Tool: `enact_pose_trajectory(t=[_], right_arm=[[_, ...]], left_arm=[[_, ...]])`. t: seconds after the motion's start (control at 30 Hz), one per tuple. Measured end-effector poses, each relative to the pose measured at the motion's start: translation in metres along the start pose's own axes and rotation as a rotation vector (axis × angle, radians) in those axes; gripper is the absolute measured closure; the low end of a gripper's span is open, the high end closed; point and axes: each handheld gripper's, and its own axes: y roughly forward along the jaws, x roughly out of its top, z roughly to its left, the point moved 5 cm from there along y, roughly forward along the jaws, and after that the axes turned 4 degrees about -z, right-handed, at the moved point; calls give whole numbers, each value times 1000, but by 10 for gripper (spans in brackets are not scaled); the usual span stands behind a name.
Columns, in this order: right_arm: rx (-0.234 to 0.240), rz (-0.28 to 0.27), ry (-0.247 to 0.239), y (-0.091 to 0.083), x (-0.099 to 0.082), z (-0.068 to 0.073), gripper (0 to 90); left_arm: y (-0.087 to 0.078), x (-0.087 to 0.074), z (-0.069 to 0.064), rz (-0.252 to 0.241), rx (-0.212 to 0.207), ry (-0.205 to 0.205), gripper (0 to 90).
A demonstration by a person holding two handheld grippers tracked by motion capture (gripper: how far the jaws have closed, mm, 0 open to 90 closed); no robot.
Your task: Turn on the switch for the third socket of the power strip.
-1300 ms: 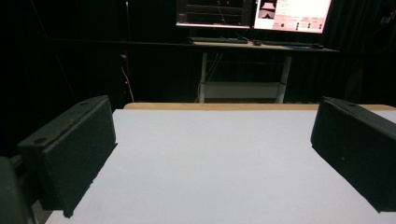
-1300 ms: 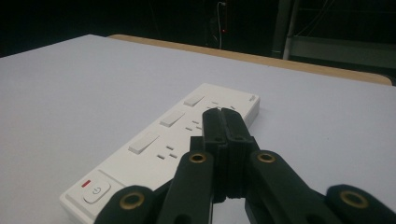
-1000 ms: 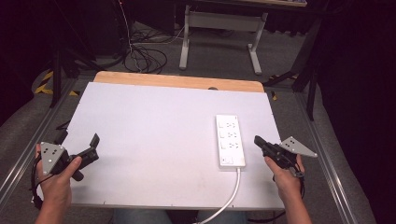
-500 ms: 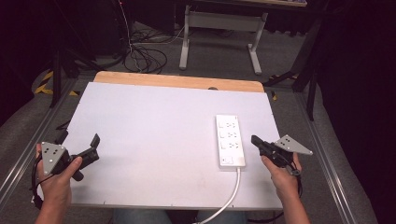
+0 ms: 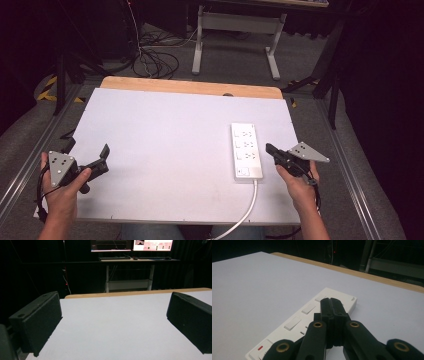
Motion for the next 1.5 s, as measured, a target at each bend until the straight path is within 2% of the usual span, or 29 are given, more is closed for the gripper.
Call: enact_pose_trajectory(t=[0.4, 0.67, 1.0, 1.5], right_arm=[[-4, 35, -40, 18, 8, 2, 900], [-2, 40, -35, 20, 10, 1, 900], [0, 46, -44, 28, 16, 1, 900], [8, 66, -32, 38, 22, 3, 900]], left_arm=[[0, -1, 0, 3, -7, -4, 4], [0, -1, 1, 3, -1, -10, 6], [0, -3, 2, 12, 4, -3, 7], [1, -3, 1, 16, 12, 6, 19]])
